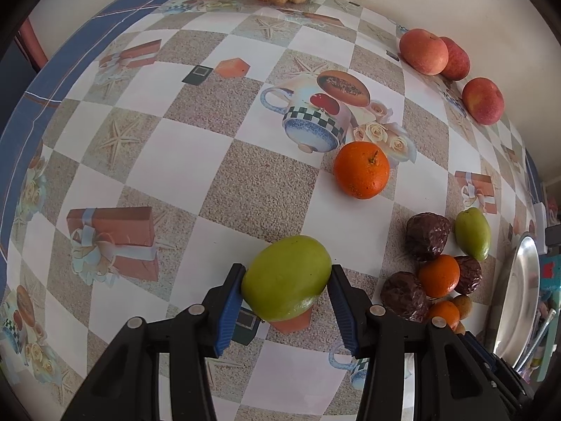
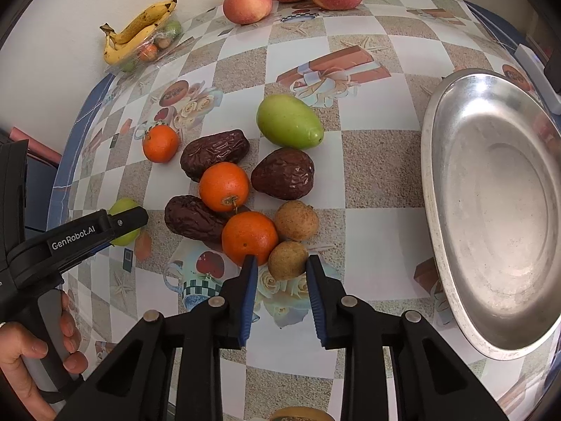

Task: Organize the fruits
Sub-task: 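Grasp the large green mango with the left tool while the right tool grasps a small tan fruit, then carry both fruits over the steel bowl and open both tools to drop them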

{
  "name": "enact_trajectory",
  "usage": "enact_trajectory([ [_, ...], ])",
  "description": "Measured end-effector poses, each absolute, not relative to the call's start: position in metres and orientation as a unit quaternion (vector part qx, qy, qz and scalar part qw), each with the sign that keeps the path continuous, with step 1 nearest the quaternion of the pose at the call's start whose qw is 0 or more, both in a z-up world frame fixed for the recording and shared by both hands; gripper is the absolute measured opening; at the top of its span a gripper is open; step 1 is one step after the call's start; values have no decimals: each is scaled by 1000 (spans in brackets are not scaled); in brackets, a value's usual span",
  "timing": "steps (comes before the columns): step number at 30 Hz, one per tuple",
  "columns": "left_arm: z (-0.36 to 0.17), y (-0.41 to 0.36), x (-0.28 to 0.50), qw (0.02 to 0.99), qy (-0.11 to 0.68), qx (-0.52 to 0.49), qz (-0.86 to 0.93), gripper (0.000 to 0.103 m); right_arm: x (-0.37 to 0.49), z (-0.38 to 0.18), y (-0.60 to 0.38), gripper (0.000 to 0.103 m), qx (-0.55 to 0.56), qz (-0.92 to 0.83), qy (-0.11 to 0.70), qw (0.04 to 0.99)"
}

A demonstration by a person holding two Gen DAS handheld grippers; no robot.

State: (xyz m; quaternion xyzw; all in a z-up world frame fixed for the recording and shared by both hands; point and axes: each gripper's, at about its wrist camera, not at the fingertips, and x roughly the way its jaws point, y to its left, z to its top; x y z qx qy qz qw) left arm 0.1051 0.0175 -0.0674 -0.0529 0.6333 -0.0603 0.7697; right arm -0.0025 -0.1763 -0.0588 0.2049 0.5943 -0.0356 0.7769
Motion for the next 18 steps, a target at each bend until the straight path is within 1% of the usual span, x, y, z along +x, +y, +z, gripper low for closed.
enact_trajectory([
  [1, -67, 18, 105, 770, 633, -52, -60, 51, -3, -59, -178, 22, 204, -39, 594, 777],
  [9, -60, 19, 103, 777, 624, -53, -60, 51, -7, -52, -192, 22, 212, -54, 585, 781],
  [18, -36, 11, 98, 802, 590, -45, -78, 51, -12, -15, -208, 22, 215, -71, 533, 815],
])
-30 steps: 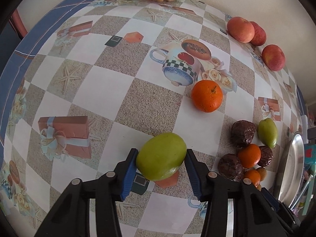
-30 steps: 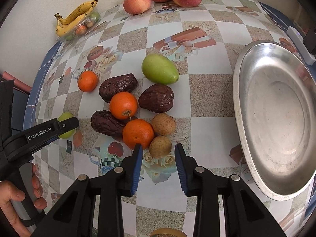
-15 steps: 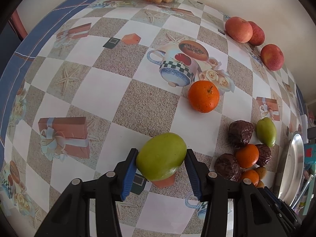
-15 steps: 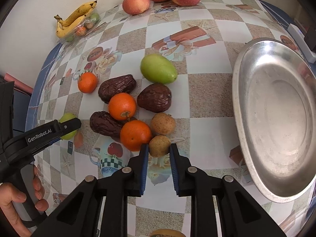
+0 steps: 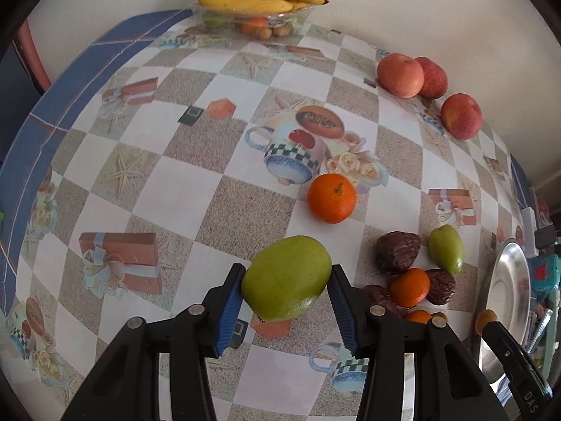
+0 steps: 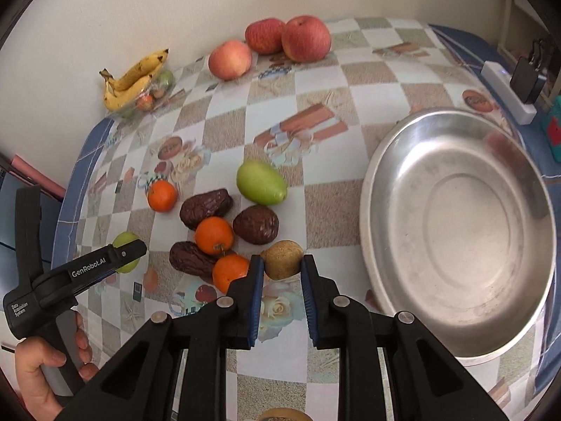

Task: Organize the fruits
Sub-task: 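Carry both fruits over the steel bowl and open both tools to drop them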

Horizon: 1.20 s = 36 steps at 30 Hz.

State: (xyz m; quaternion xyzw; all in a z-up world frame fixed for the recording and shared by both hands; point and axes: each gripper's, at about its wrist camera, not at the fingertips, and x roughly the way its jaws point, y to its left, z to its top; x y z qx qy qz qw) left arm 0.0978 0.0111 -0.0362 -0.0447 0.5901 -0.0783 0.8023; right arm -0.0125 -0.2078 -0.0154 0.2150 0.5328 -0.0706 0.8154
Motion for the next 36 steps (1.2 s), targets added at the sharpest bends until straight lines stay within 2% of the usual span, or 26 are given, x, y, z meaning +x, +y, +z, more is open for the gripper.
enact_trajectory([
  [12, -19, -48, 78, 811, 565, 3, -149, 51, -26, -2, -242, 22, 211, -149, 505, 823],
  [28, -2, -214, 13, 778, 516, 129, -334, 51, -77, 8, -333, 23, 271, -291, 456, 796],
  [36, -5, -259, -8, 765, 495, 164, -378, 52, -91, 7, -354, 23, 300, -309, 442, 787],
])
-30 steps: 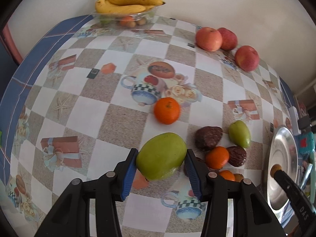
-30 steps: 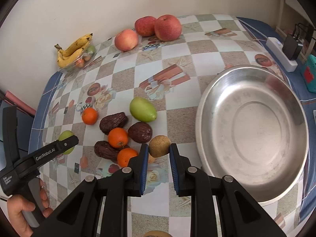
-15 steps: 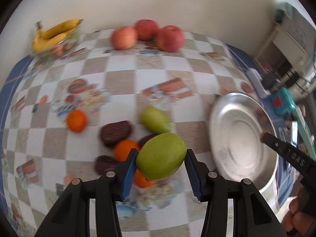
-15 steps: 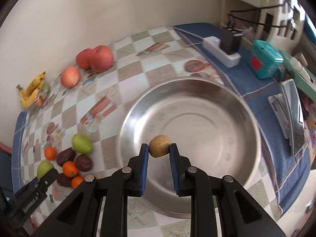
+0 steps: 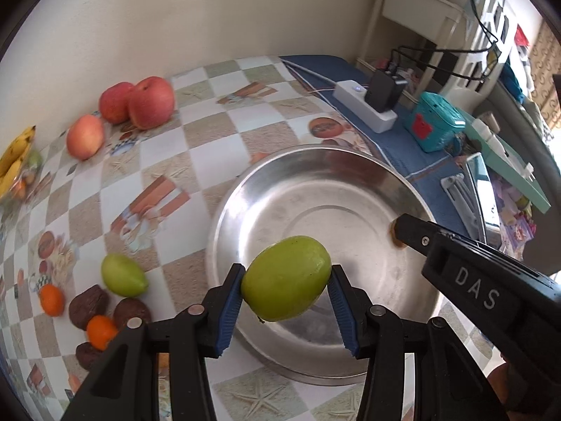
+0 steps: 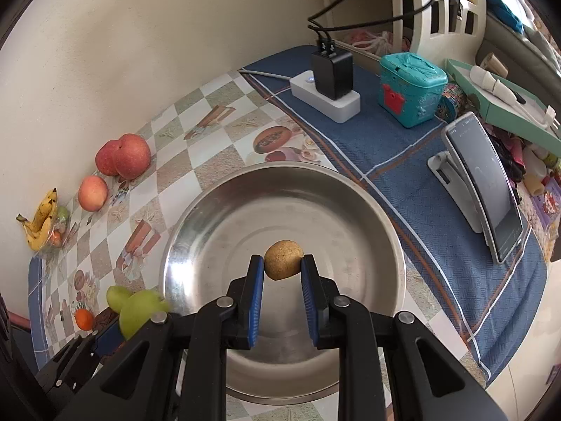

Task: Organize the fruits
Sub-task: 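Carry both fruits over the steel bowl and open both tools to drop them, then move both open tools back toward the fruit pile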

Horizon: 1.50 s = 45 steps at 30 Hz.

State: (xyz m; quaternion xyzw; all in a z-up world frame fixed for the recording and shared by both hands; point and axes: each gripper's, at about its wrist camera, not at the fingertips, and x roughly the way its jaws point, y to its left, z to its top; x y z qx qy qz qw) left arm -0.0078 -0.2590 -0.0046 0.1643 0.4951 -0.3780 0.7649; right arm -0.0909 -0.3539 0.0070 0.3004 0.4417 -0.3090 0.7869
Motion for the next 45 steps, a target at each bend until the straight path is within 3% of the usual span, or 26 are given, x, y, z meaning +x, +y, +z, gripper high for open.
enact_trajectory([
  [4, -10, -260, -10, 765, 497, 169, -373, 57, -95, 2, -362, 24, 312, -319, 443, 778],
  [7, -9, -256, -8, 769, 498, 162, -368, 59, -99, 1, -367, 37, 323, -324, 440, 773],
  [12, -10, -244, -2, 773, 498, 163, -357, 73, -101, 2, -367, 47, 325, -323, 439, 773],
  [14, -14, -236, 4, 772, 513, 165, -338, 74, -100, 3, -366, 61, 327, -320, 438, 774],
  [19, -23, -205, 25, 777, 545, 147, -280, 74, -97, 4, -363, 72, 319, -316, 440, 778],
  [22, -21, -181, 36, 785, 549, 127, -255, 76, -94, 2, -360, 74, 318, -313, 444, 777],
  [25, -17, -152, 48, 798, 548, 102, -230, 89, -91, 1, -354, 75, 309, -308, 451, 778],
  [31, -14, -87, 76, 817, 554, 47, -153, 90, -76, 1, -334, 75, 289, -279, 466, 789],
  [35, -18, -43, 89, 825, 558, 11, -87, 102, -63, 3, -311, 75, 262, -253, 478, 799],
  [45, -21, 9, 93, 831, 555, -18, -29, 103, -32, 1, -249, 76, 213, -170, 506, 819],
])
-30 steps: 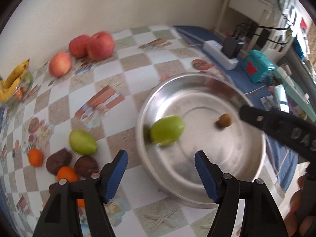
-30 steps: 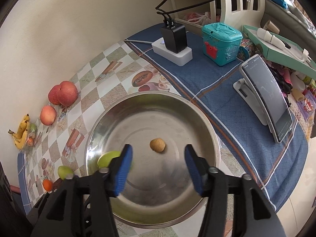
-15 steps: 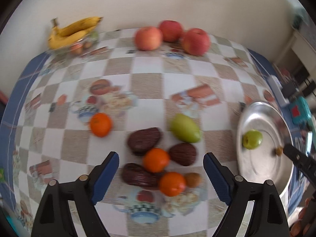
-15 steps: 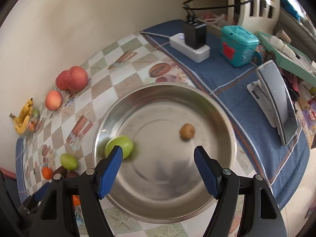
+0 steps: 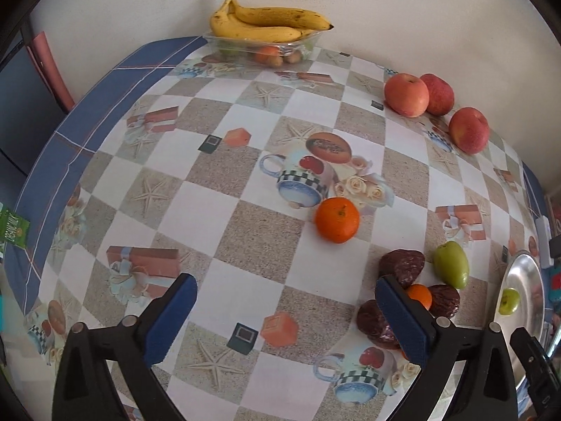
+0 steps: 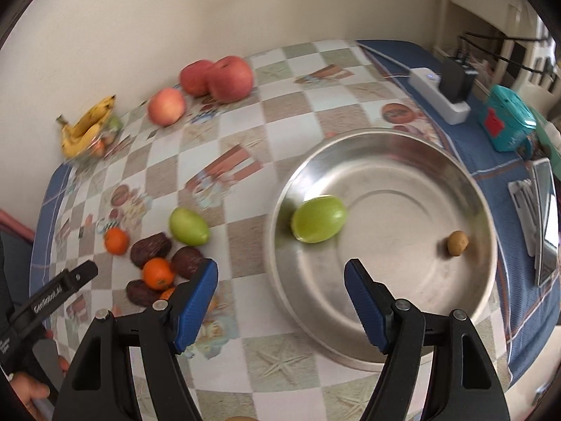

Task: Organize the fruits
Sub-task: 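Move both open tools back toward the fruit pile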

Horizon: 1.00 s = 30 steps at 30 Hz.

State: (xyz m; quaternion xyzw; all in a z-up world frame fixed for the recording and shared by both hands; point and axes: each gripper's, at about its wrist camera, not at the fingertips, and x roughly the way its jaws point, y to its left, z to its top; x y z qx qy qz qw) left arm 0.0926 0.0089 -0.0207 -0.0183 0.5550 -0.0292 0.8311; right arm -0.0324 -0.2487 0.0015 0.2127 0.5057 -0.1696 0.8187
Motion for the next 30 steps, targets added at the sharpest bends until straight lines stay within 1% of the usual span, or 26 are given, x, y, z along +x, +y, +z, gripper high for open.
enact_trajectory([
  [14, -24, 20, 95, 826, 562, -29, -25, 103, -14, 0, -192, 76, 154, -114, 527, 828],
  [26, -36, 16, 95, 818, 574, -16, -25, 103, -7, -7, -177, 76, 135, -99, 537, 827],
  [27, -37, 15, 95, 817, 575, -13, -24, 103, -7, -8, -177, 77, 136, -99, 537, 827],
  [29, -39, 14, 95, 816, 578, -8, -21, 103, -7, -9, -176, 94, 137, -97, 537, 827],
  [30, -40, 14, 94, 815, 579, -6, -19, 103, -7, -9, -176, 96, 138, -96, 535, 828],
])
